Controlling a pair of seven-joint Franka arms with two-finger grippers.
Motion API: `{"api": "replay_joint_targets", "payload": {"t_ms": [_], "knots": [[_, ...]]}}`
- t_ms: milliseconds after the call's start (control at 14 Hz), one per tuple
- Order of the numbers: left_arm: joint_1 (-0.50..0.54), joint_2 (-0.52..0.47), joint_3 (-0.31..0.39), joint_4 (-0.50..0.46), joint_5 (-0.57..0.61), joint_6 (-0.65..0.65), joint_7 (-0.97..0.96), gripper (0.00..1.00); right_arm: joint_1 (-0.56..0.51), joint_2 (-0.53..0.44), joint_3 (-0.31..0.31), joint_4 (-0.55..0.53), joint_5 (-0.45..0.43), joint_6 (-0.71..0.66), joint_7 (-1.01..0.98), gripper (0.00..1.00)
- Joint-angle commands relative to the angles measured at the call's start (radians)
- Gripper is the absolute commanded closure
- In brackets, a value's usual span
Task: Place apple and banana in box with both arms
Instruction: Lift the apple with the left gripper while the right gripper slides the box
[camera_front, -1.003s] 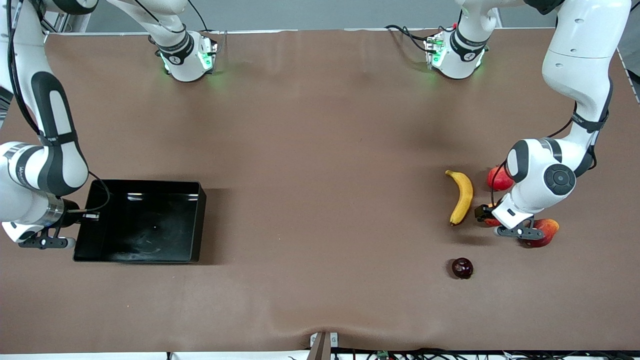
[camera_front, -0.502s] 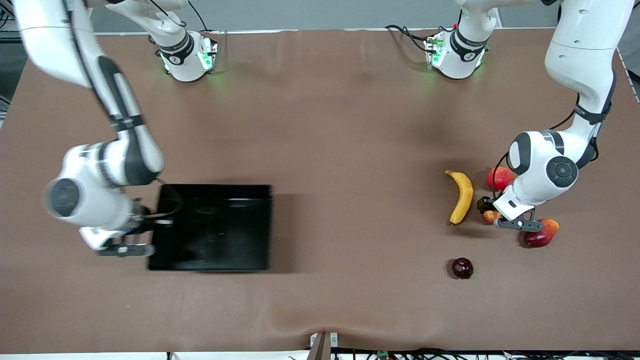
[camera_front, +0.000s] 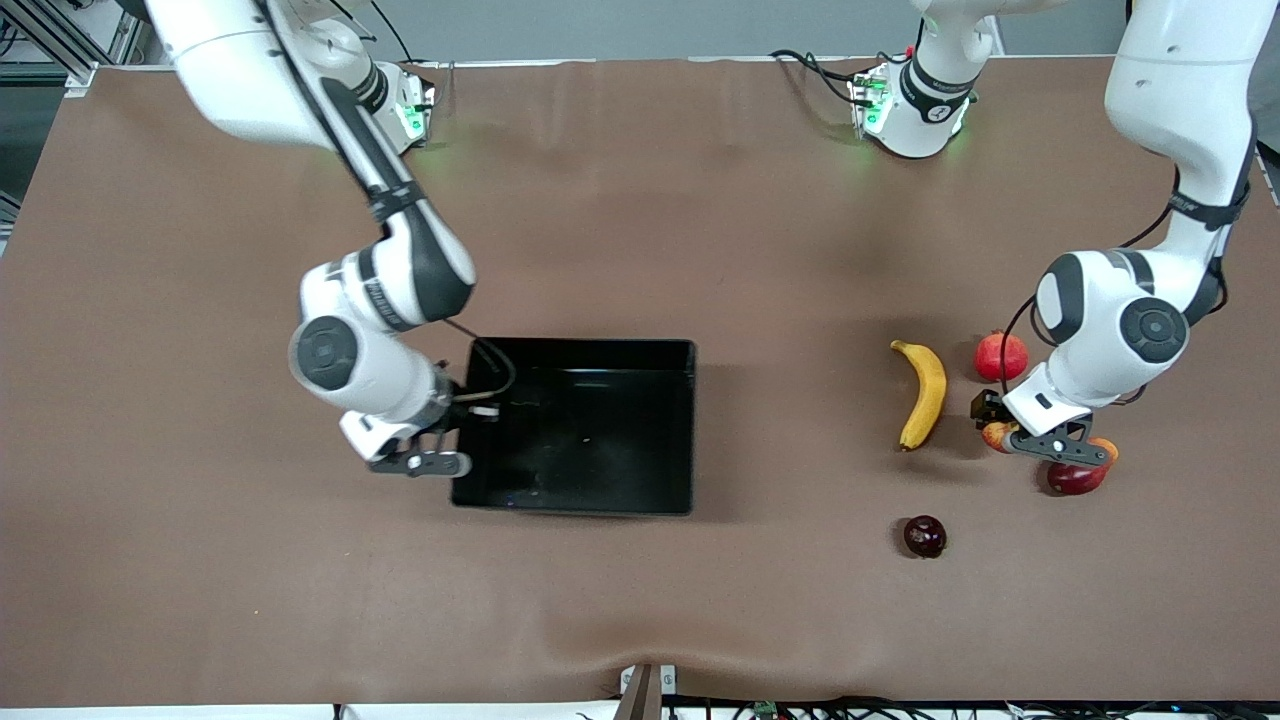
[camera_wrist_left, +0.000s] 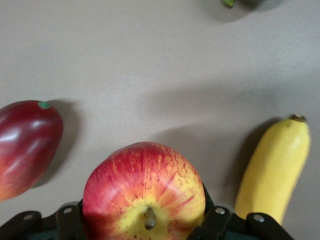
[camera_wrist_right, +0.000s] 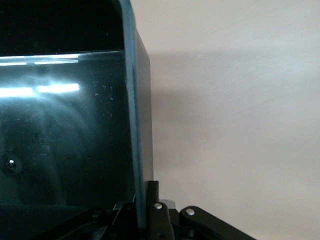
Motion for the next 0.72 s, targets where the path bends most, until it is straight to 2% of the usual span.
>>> {"api": "replay_joint_targets", "payload": {"t_ms": [0,358,645], "knots": [[-0.004,-0.074,-0.026,0.042,-0.008,-0.158,0.011,1.00,0.065,0.020,-0.008,0.004,0.024,0.037,0.078,1.00],[-0.004,-0.112,-0.107,0.154,-0.005,-0.388,-0.095,1.00,0.137,0.082,-0.008,0.004,0.026,0.098,0.094,1.00],[-0.006,-0.112,-0.219,0.199,-0.005,-0.450,-0.312,1.00,0.179,0.111,-0.008,0.004,0.021,0.138,0.204,1.00]]}}
